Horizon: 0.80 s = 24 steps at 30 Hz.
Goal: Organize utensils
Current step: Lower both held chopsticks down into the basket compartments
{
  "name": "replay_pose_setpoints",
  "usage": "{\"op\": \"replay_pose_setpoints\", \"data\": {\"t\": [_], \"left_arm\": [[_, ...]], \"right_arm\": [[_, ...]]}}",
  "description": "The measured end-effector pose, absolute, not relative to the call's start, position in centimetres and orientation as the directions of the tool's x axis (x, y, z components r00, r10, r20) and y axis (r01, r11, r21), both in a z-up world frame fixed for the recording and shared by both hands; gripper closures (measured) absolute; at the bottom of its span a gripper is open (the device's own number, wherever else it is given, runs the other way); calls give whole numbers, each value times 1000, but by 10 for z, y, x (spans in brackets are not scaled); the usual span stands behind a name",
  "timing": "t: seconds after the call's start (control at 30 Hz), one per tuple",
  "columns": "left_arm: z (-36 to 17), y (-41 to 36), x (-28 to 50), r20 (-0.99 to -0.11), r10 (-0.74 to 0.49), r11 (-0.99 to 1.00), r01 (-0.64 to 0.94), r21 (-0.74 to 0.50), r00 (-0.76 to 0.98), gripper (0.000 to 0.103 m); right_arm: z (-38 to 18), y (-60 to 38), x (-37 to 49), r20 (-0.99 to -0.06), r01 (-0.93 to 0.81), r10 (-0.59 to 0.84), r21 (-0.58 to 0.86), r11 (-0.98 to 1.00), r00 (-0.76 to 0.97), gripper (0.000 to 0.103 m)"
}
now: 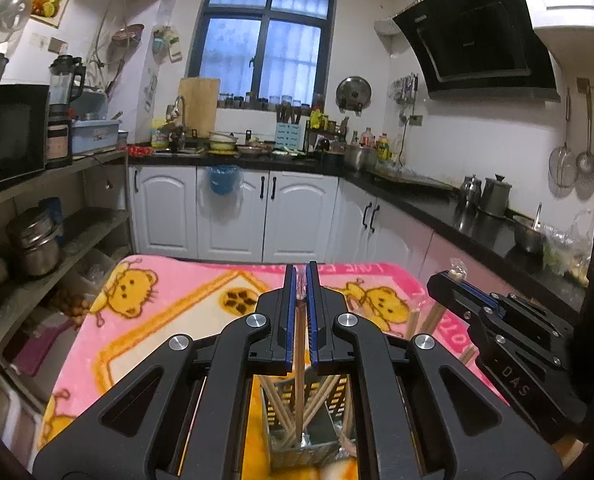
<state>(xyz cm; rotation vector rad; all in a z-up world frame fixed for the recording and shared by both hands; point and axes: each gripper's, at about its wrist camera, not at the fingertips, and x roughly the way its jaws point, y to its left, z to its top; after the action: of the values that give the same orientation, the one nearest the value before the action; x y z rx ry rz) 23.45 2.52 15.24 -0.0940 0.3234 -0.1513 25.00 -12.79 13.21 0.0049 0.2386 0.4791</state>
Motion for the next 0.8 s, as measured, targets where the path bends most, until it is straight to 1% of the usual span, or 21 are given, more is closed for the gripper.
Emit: {"op": "replay_pose_setpoints", "data": {"t": [0.6, 0.67, 0.73, 0.8], "left_arm": [[108, 30, 239, -395, -146, 987, 105, -124, 907, 100], [106, 33, 236, -400, -145, 986, 99, -132, 905, 97], [105, 36, 234, -403, -142, 986, 93, -139, 904, 85], [104, 38, 231, -407, -138, 986, 87, -142, 903, 81]], "right_arm": [[98, -149, 242, -302, -421, 438, 125, 898, 847, 95], [95, -150, 240, -314, -421, 439, 127, 898, 842, 95], [92, -151, 239, -326, -418, 437, 129, 899, 838, 94], [90, -153, 237, -340, -413, 434, 135, 900, 834, 87]]}}
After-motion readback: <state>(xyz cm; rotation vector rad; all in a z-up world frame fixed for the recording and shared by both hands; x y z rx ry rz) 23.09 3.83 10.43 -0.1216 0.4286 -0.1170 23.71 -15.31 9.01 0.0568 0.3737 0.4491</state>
